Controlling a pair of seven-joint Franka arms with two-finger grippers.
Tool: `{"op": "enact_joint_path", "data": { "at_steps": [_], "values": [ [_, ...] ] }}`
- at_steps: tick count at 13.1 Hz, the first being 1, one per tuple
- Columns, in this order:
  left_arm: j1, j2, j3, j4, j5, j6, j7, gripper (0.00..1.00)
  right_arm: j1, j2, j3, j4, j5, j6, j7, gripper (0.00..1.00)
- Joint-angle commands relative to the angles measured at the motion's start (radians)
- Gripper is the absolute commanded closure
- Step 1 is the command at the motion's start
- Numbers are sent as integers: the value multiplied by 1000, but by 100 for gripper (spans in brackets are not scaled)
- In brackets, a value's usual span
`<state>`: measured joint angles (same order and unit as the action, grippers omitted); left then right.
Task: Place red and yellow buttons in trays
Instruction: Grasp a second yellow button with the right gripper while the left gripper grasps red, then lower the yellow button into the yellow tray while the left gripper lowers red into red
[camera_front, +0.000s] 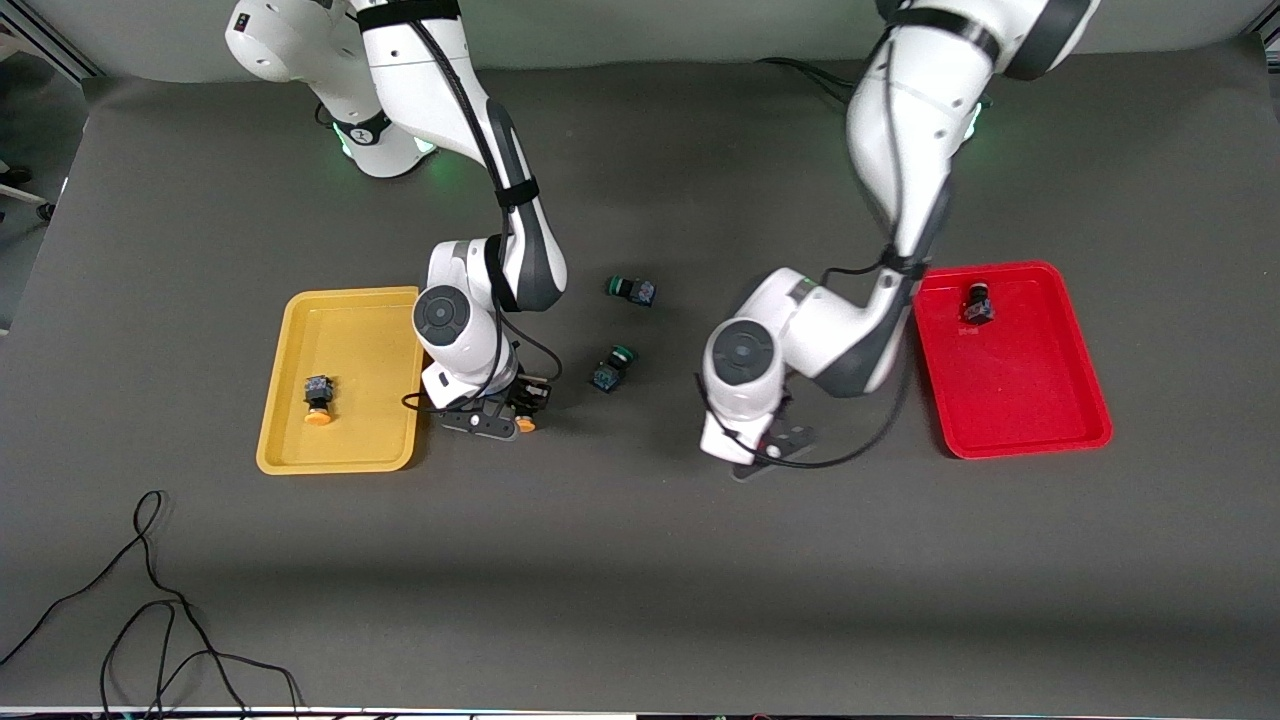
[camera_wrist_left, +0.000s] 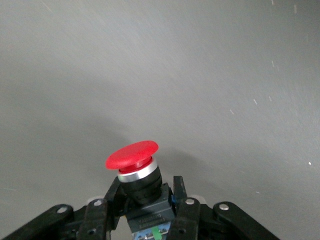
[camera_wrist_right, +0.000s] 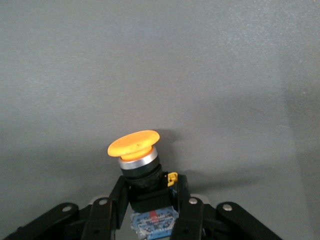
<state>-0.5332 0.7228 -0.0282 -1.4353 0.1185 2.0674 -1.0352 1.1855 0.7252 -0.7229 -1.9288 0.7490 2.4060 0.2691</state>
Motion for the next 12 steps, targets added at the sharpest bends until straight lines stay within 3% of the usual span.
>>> {"op": "enact_joint_path", "data": {
  "at_steps": [1,3,4,5,8,11,12],
  "values": [
    [39,-120,-7,-54,-3,-117,112,100,5,-108,-53,5,-31,-130,-13,98],
    [44,-187,-6,-124,-3,-133,116,100,5,-186,-102,8,-171,-238,-40,98],
    [70,-213,-7,-161,-3,-133,139,100,2,-217,-133,-5,-239,-270,-133,98],
    [94,-238,-7,-196,-3,-125,203,100,0,-237,-176,-37,-253,-286,-266,98],
    [198,-357,-4,-372,1,-80,440,100,-23,-245,-288,-146,-252,-277,-534,98],
    [304,-460,-1,-595,29,69,639,100,-121,-173,-274,-165,-229,-245,-619,98],
    [330,-485,2,-685,65,159,665,100,-150,-133,-244,-164,-180,-239,-645,98]
  ]
}}
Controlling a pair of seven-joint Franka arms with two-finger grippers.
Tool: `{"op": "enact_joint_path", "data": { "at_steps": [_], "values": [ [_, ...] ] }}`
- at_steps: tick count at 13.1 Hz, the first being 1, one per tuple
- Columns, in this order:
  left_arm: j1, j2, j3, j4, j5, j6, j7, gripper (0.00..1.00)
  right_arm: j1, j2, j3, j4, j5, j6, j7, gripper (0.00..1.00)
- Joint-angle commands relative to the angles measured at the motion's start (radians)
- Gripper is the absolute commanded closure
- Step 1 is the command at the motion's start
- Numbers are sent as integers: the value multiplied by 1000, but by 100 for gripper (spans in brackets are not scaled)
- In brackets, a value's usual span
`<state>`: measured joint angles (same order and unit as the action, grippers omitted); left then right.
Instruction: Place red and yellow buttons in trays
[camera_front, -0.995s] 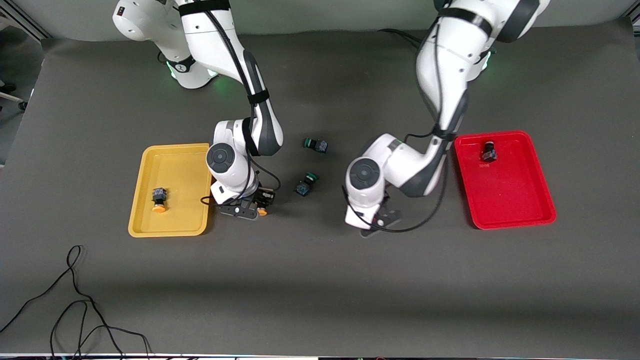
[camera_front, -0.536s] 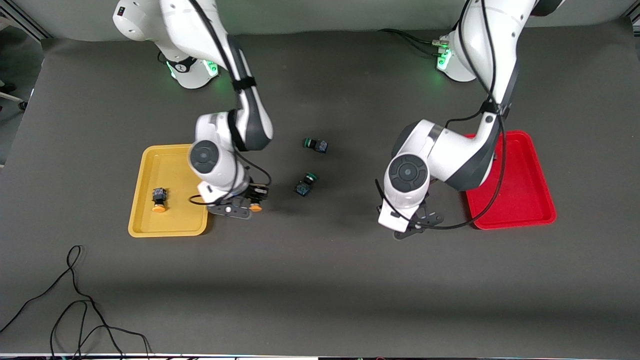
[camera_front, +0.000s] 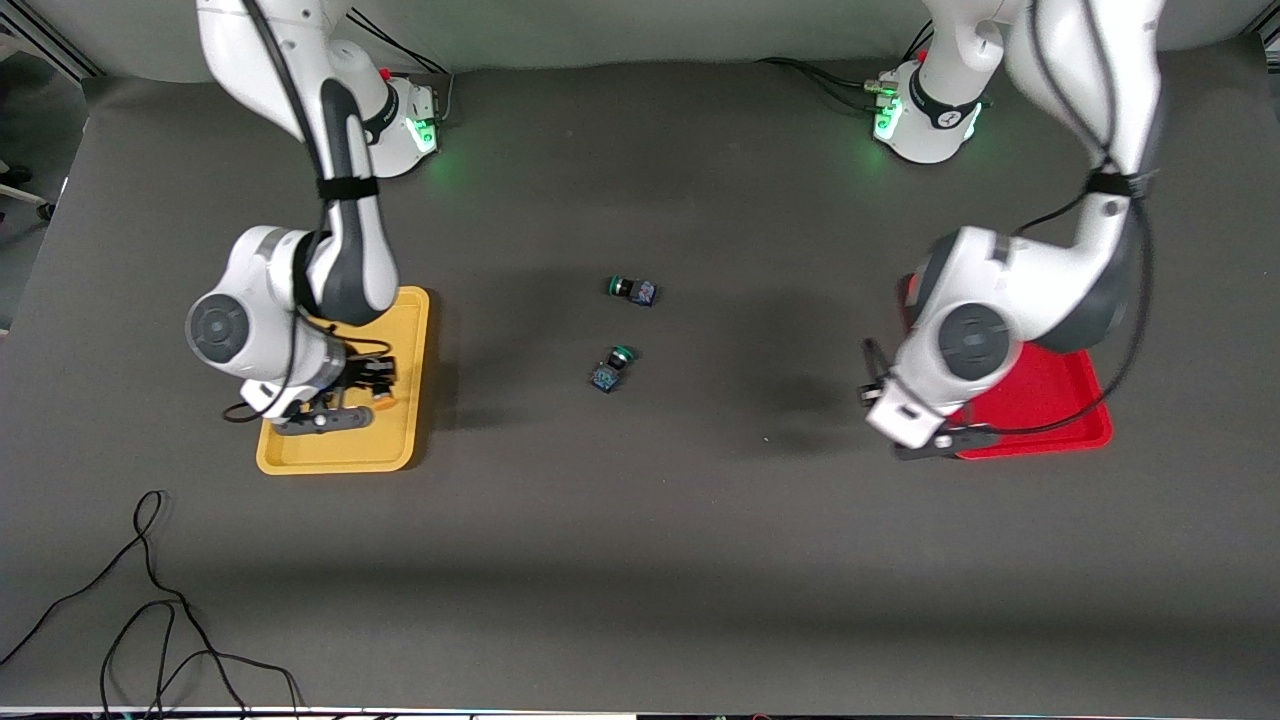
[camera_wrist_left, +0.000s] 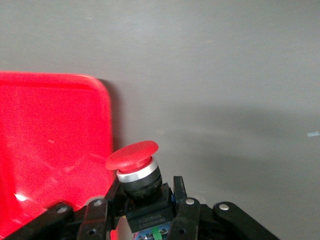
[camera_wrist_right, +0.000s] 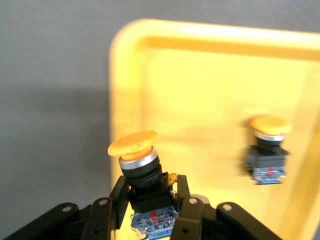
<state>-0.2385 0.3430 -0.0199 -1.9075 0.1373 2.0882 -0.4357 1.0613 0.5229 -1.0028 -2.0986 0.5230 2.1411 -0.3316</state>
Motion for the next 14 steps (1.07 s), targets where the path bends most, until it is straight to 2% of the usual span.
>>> {"op": "enact_joint_path", "data": {
  "at_steps": [1,2,3,4,5,6,7,8,11,14],
  "values": [
    [86,-126,-6,-313,95,255,89,100,-50,100,68,6,111,26,-73,98],
    [126,-122,-6,-378,137,345,127,100,-67,121,82,6,155,25,-84,98],
    [155,-104,-6,-410,169,401,155,100,-69,126,84,8,164,20,-81,84],
    [195,-90,-6,-427,203,441,175,100,-70,124,84,12,164,16,-77,51],
    [223,-79,-8,-447,220,473,189,100,-70,120,84,15,164,13,-70,1],
    [229,-67,-6,-456,222,502,201,96,-70,111,82,15,164,11,-69,0],
    [241,-59,-8,-456,222,500,201,29,-69,100,78,18,164,11,-64,0],
    [249,-65,-9,-449,220,478,193,0,-69,82,73,18,164,5,-66,0],
    [252,-97,-15,-382,206,379,196,0,-46,5,1,67,147,-71,-64,0],
    [240,-217,-20,-279,147,163,210,0,-8,-3,-115,185,137,-214,-64,0]
  ]
}}
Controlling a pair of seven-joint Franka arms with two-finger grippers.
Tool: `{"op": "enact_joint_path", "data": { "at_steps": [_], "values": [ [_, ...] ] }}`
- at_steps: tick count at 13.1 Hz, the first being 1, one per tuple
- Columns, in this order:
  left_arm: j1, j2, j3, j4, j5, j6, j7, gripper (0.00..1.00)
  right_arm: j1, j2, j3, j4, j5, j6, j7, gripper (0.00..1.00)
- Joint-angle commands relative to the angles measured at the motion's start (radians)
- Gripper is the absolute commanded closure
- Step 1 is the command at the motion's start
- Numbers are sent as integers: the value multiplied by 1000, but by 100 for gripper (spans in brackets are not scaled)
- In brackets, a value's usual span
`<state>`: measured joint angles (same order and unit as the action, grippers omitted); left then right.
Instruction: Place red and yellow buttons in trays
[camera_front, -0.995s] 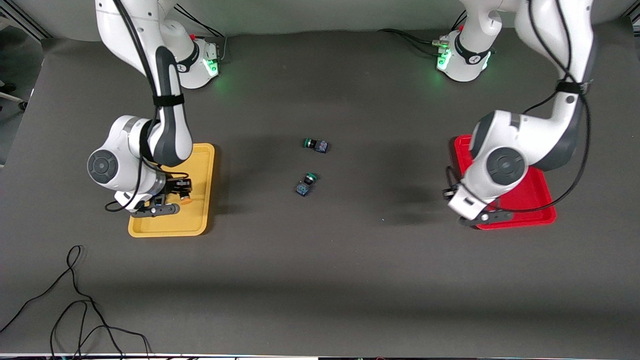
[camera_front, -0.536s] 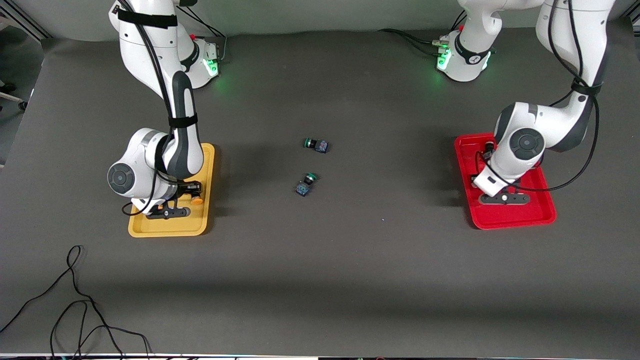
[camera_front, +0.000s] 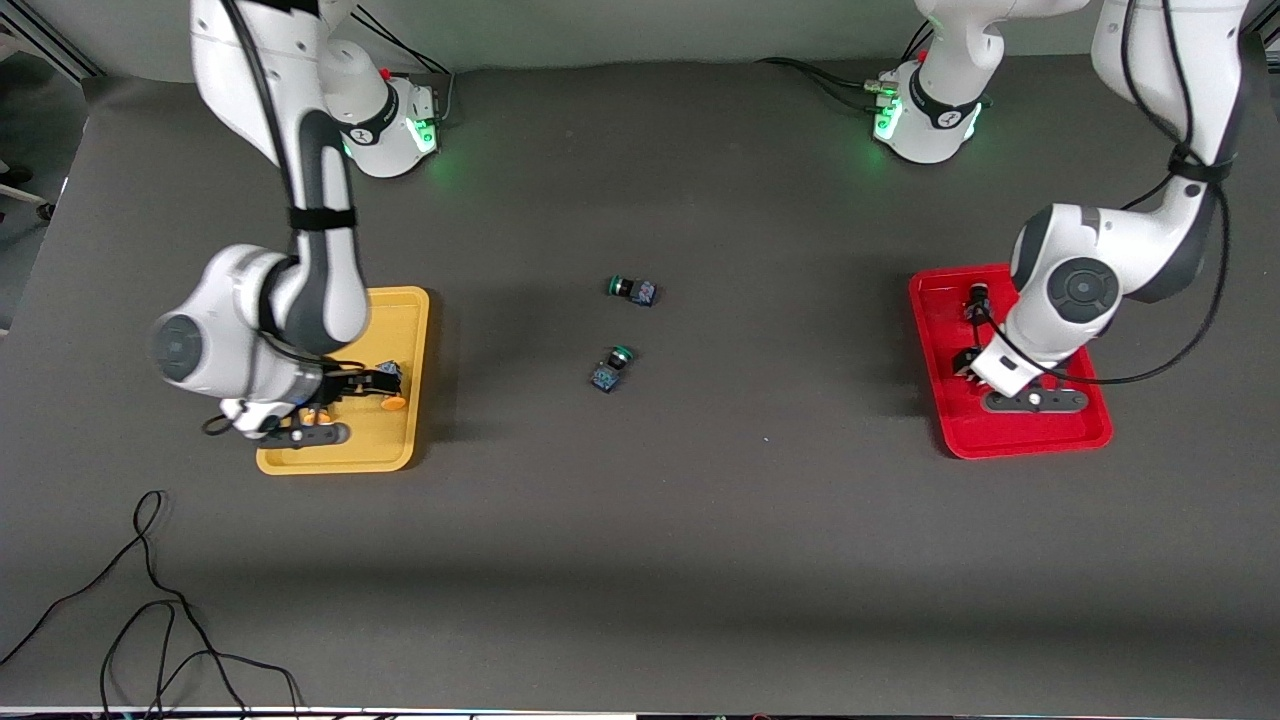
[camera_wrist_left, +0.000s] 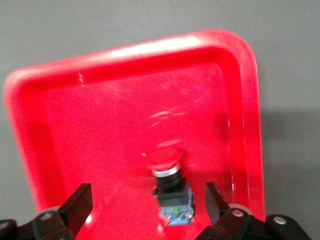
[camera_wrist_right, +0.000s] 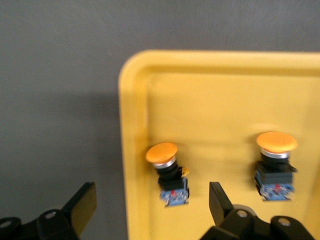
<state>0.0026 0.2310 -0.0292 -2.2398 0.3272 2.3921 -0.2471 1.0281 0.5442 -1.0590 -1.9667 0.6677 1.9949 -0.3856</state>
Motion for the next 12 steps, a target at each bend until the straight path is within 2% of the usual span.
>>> {"op": "enact_joint_path", "data": {
  "at_steps": [1,3,4,6,7,9,11,12],
  "values": [
    [-1,-142,-11,112,-92,-230,87,0,39,-24,-87,74,-16,-83,-10,0],
    [17,-196,1,195,-204,-399,204,0,87,-24,-153,115,-20,-119,-9,0],
    [46,-241,0,203,-223,-457,227,0,114,-24,-192,133,-22,-136,-9,0],
    [53,-335,0,236,-244,-593,227,0,141,-24,-228,192,-58,-174,-6,0],
    [51,-357,0,294,-250,-672,230,0,141,-29,-230,222,-89,-186,22,0],
    [45,-351,-3,440,-252,-814,239,0,139,-82,-213,282,-176,-218,161,0],
    [42,-354,-8,476,-252,-838,244,0,119,-182,-121,295,-285,-220,294,0],
    [40,-352,-9,476,-252,-838,244,0,74,-243,-52,296,-360,-220,360,0]
  ]
}}
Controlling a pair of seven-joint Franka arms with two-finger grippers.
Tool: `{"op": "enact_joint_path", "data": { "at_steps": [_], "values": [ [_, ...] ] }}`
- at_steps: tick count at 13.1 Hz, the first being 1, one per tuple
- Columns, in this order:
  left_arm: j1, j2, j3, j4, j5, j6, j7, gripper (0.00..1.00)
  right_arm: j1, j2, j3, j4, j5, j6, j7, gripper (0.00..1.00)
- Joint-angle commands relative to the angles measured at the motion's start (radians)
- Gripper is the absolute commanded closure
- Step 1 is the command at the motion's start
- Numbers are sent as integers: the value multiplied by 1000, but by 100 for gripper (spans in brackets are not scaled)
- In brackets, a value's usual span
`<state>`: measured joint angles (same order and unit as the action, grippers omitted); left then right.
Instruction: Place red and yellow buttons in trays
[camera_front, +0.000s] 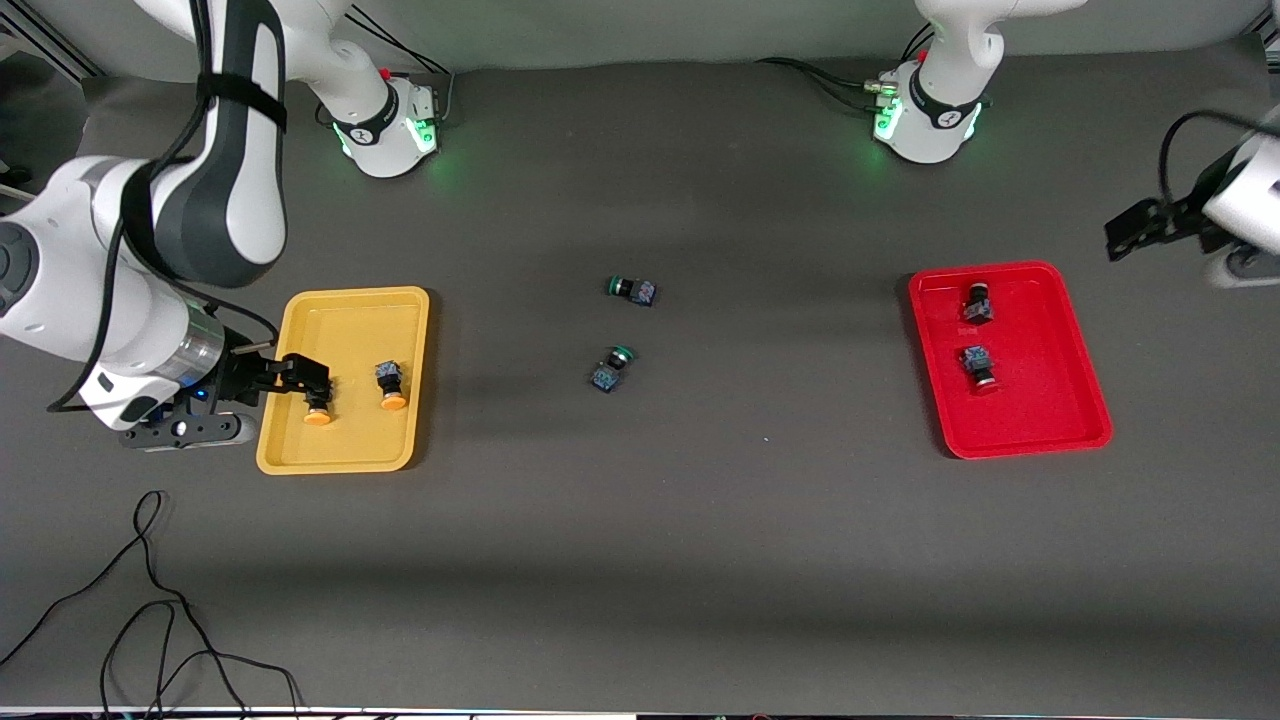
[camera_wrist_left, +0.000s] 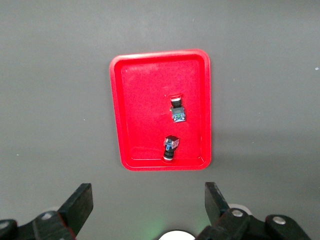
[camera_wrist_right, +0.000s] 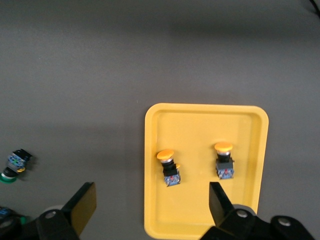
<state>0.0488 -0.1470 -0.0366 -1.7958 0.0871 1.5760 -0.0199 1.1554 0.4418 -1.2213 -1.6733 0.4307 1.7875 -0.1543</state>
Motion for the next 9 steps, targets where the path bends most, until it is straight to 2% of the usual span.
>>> {"op": "enact_joint_path", "data": {
  "at_steps": [1,3,8,9],
  "values": [
    [-7,26,-2,32,-13,-22,17,0,-138,-203,229,1,-185,-13,187,0],
    [-7,29,-2,30,-13,-24,18,0,-348,-308,487,-9,-318,-14,287,0],
    [-9,35,-2,27,-15,-27,18,0,-828,-413,949,-22,-382,-74,295,0],
    [-9,37,-2,27,-14,-27,18,0,-915,-428,1021,-22,-385,-83,291,0]
  ]
}}
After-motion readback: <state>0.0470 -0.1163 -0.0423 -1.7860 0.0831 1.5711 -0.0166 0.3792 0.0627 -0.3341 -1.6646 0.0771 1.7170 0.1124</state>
